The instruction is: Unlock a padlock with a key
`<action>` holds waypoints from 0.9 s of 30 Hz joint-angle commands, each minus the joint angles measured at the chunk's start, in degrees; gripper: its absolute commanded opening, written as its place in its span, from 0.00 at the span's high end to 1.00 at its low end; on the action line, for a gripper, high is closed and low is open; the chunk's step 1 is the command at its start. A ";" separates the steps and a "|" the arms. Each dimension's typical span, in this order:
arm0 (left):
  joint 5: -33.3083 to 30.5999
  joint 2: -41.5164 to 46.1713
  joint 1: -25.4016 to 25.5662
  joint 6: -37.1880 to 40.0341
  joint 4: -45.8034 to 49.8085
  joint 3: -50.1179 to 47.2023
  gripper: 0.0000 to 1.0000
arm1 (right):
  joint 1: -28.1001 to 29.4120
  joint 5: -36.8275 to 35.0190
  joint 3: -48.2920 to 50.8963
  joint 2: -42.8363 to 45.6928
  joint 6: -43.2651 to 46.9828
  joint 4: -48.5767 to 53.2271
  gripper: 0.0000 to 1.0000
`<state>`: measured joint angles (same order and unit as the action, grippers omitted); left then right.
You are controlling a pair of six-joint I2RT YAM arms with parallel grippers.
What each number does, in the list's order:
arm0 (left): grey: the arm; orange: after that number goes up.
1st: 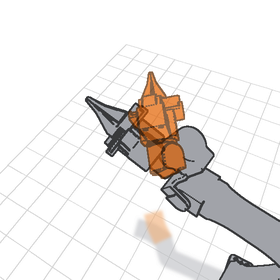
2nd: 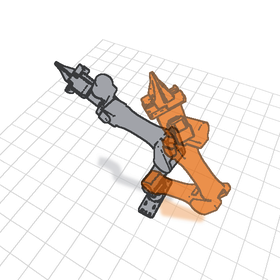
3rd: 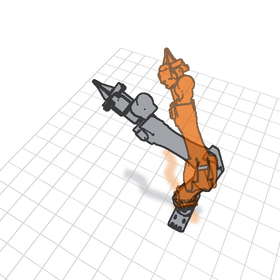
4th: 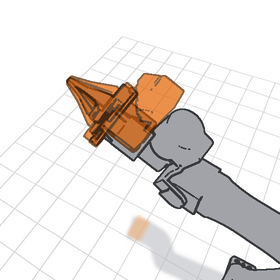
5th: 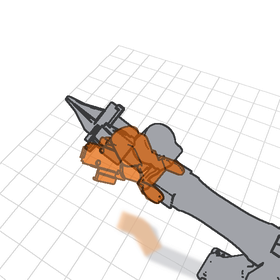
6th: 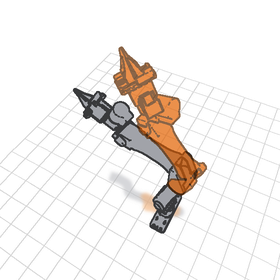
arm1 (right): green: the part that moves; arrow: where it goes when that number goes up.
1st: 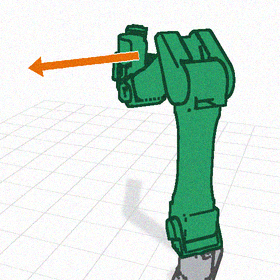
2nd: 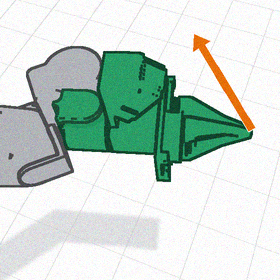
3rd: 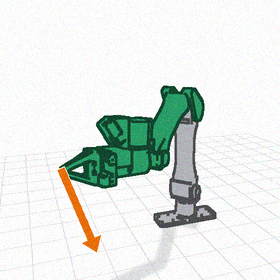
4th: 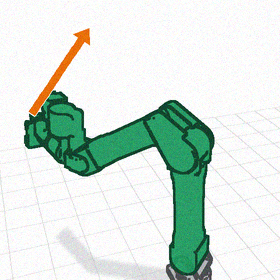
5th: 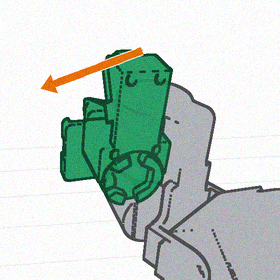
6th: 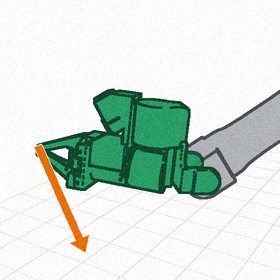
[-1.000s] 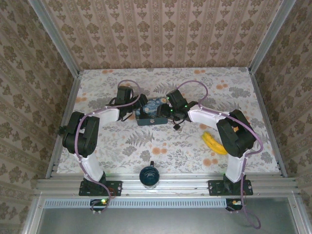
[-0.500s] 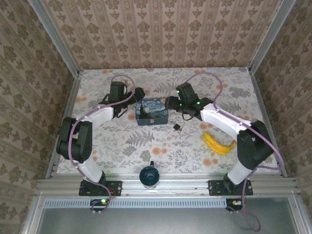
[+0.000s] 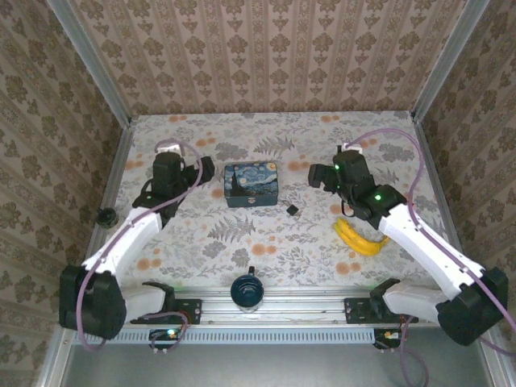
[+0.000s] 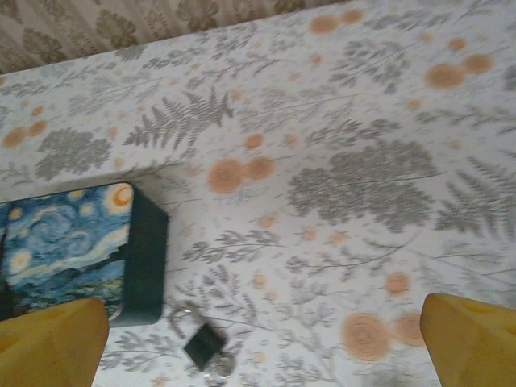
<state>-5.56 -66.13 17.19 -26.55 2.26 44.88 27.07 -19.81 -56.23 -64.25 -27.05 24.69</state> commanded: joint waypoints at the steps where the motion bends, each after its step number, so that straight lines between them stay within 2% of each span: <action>1: -8.60 5.70 -0.67 6.12 1.04 -2.95 0.00 | -0.37 -7.38 2.99 4.17 4.37 1.06 0.00; 8: -15.64 14.12 -1.10 14.87 -8.95 -13.99 0.00 | -1.04 -13.14 13.38 12.19 10.13 -8.71 0.00; 15: -20.30 12.23 -2.60 23.19 -22.06 -22.66 0.00 | -2.20 -15.69 25.54 15.37 21.51 -25.57 0.00; 20: -18.85 7.52 -4.54 26.83 -28.93 -24.77 0.00 | -4.15 -15.60 29.29 13.71 26.46 -31.93 0.00; 27: -11.26 -2.72 -8.60 31.98 -46.74 -28.39 0.00 | -8.70 -11.02 34.31 12.42 26.80 -41.74 0.00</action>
<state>-20.67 -65.45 9.93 1.39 -33.21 17.98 20.08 -32.32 -23.83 -51.66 -1.63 -9.08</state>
